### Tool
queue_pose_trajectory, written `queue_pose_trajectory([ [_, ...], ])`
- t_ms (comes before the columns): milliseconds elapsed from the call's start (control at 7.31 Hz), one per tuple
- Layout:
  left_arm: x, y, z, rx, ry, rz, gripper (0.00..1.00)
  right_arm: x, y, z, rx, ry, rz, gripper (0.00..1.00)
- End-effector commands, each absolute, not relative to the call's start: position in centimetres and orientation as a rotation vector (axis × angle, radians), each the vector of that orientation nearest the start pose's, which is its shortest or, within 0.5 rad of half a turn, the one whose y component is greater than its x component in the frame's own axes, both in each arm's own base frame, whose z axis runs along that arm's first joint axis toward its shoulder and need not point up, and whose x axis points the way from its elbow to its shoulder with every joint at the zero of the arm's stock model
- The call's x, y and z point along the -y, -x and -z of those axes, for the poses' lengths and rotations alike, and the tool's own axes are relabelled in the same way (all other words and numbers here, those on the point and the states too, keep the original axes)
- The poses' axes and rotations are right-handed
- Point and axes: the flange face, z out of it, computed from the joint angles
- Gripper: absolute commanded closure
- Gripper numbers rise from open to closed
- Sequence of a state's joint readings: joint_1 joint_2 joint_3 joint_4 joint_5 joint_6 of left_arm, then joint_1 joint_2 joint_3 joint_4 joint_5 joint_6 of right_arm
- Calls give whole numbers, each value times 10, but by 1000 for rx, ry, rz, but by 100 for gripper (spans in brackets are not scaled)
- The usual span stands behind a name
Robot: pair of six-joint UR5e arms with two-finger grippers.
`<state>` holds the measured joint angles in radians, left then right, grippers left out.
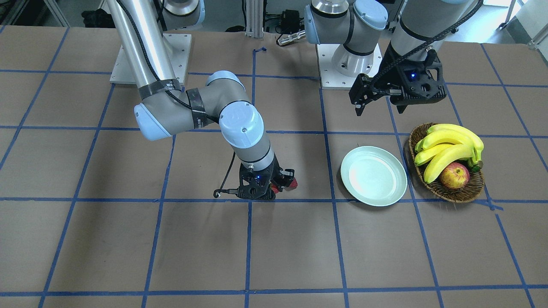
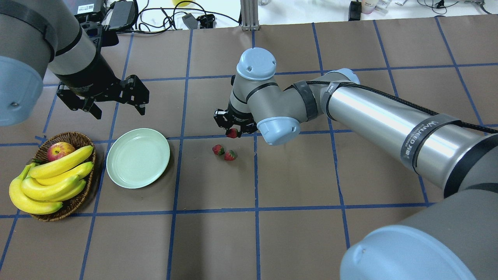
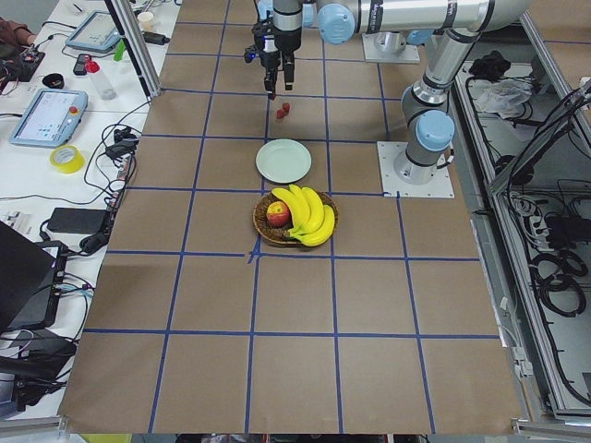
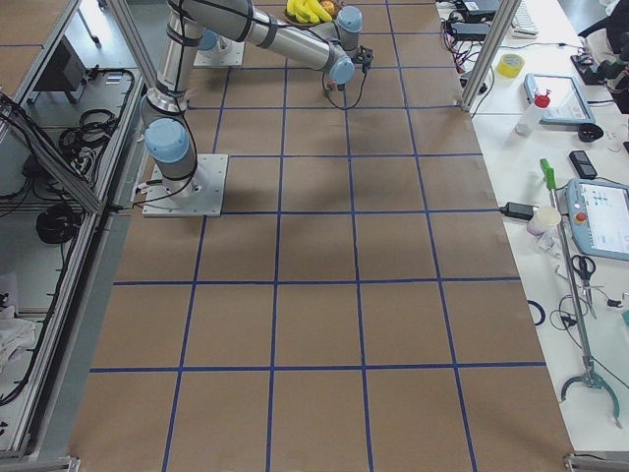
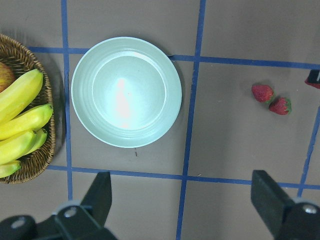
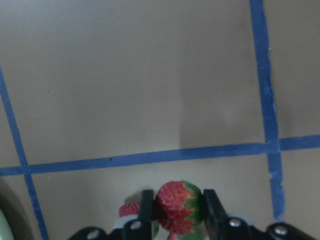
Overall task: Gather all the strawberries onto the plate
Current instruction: 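Carry the strawberry toward the other two and release it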
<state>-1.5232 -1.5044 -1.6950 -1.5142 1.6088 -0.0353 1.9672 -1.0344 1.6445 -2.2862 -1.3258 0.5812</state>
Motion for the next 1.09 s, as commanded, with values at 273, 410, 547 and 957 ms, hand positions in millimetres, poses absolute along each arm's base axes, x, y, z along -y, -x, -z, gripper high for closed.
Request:
queue_pose_trajectory([
  [273,469,107,-463,-3098,128,-5,0,530,-403,-207,-2844,-254,-103,53],
  [410,470,107,-458,-3098,126,-10,0,531,-403,-208,-2846,-254,-102,23],
  [547,468,107,-456,-3098,126,-12,0,531,-402,-207,-2848,-255,-104,8],
  [957,469,107,-456,-3099,124,-8,0,531,-400,-212,-2860,-236,-82,0],
])
